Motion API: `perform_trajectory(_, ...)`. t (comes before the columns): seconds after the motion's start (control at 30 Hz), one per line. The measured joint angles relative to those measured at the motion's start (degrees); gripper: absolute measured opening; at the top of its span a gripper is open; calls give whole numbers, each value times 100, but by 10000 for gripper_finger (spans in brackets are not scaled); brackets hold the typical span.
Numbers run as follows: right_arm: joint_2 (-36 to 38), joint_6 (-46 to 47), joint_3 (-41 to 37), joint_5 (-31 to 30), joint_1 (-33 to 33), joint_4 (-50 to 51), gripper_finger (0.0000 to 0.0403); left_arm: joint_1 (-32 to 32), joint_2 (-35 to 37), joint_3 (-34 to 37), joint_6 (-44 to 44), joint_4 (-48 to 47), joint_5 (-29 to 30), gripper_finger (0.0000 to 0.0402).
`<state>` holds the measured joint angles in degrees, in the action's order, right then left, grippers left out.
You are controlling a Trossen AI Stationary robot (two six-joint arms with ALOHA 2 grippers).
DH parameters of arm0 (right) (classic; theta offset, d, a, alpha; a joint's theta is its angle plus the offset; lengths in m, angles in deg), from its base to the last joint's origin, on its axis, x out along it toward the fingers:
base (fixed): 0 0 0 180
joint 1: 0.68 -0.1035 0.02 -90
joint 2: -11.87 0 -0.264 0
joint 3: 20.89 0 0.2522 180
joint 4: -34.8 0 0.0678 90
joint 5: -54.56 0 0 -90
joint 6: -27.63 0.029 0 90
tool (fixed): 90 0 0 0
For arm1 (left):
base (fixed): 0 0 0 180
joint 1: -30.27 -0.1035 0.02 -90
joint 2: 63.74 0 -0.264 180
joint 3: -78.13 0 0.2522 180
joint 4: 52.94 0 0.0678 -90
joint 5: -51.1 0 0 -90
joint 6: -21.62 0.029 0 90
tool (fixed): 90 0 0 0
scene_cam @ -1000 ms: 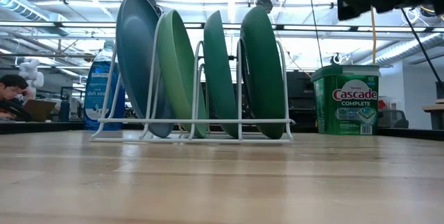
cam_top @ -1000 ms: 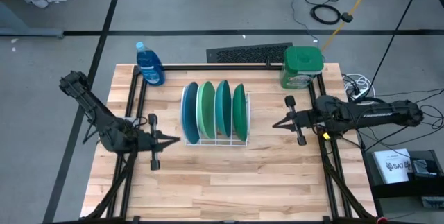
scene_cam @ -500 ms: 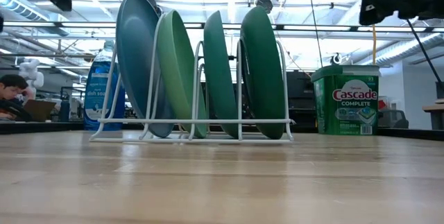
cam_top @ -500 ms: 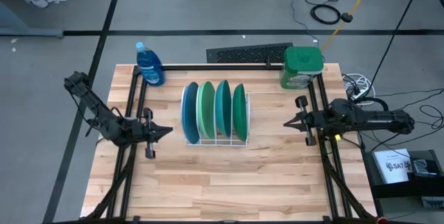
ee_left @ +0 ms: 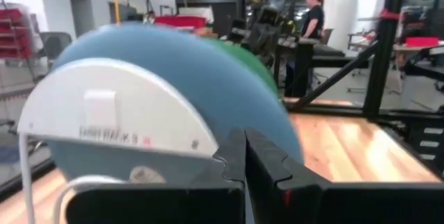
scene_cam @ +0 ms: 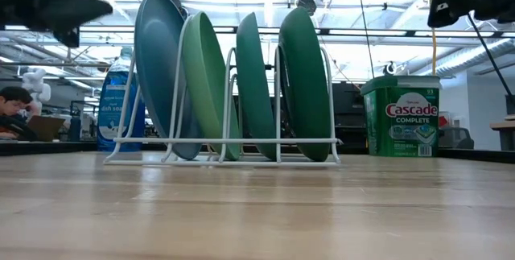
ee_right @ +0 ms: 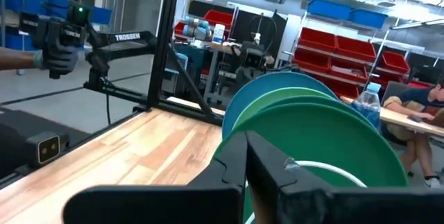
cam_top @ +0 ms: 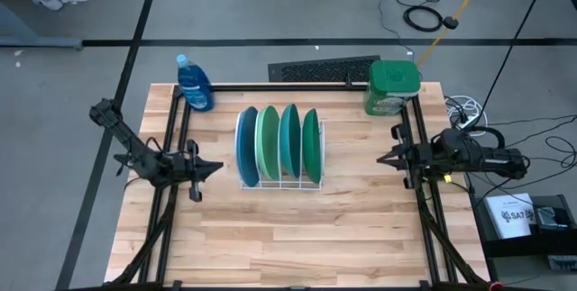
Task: Sort dishes
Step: Return to Home Position
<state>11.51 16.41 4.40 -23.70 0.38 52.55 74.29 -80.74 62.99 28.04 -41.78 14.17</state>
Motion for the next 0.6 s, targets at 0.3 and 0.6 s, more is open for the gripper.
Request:
perform_trajectory(0.3, -1, 4, -560, 51, 9, -308, 0, -586, 123, 98, -317, -247, -704, 0)
perform_trajectory(0.6, -1, 370, -773, 584, 11, -470, 0, -1637, 120, 100, -902, -778, -1690, 0)
